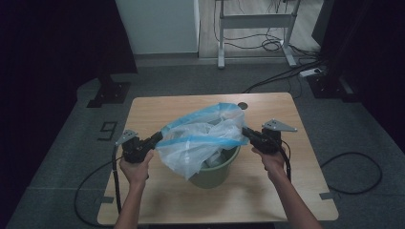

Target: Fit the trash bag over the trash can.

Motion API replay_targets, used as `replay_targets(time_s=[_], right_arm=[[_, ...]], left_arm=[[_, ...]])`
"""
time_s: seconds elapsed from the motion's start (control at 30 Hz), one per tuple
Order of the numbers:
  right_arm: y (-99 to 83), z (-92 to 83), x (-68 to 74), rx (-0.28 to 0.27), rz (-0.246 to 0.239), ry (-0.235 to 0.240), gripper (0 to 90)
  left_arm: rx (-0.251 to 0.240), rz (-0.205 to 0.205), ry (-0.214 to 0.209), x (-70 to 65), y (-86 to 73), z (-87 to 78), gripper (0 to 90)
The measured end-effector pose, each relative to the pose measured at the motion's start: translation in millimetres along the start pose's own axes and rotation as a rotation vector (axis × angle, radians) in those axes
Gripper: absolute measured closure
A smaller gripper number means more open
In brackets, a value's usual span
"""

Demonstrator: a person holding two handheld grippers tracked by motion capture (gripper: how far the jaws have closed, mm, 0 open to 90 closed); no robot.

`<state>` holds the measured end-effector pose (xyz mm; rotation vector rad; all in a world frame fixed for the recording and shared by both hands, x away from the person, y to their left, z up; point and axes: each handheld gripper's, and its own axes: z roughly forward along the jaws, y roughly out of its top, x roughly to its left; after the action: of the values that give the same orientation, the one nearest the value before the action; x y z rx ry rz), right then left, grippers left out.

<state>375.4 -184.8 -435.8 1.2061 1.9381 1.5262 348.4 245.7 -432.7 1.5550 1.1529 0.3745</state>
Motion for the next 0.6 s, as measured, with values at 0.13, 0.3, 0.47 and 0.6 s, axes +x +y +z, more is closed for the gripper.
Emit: replay_targets(time_s=[0.13, 0.3, 0.47, 0.6], right_arm=[[-6.0, 5.4, -0.8, 0.024, 0.004, 0.008, 85.8], [-10.9, 8.9, -1.4, 0.039, 0.007, 0.013, 85.8], [-15.0, 10.1, -3.7, 0.044, 0.023, 0.017, 85.8], [-17.5, 12.1, -4.5, 0.054, 0.025, 0.017, 85.8]], left_arm=[[0.02, -0.001, -0.007, -0.2, -4.8, 5.1, 89.7], [0.033, -0.001, -0.01, -1.3, -6.9, 8.3, 89.7], [0.043, -0.004, -0.016, -1.0, -7.7, 10.0, 89.7], [0.054, -0.007, -0.018, 0.0, -8.2, 13.1, 89.6]])
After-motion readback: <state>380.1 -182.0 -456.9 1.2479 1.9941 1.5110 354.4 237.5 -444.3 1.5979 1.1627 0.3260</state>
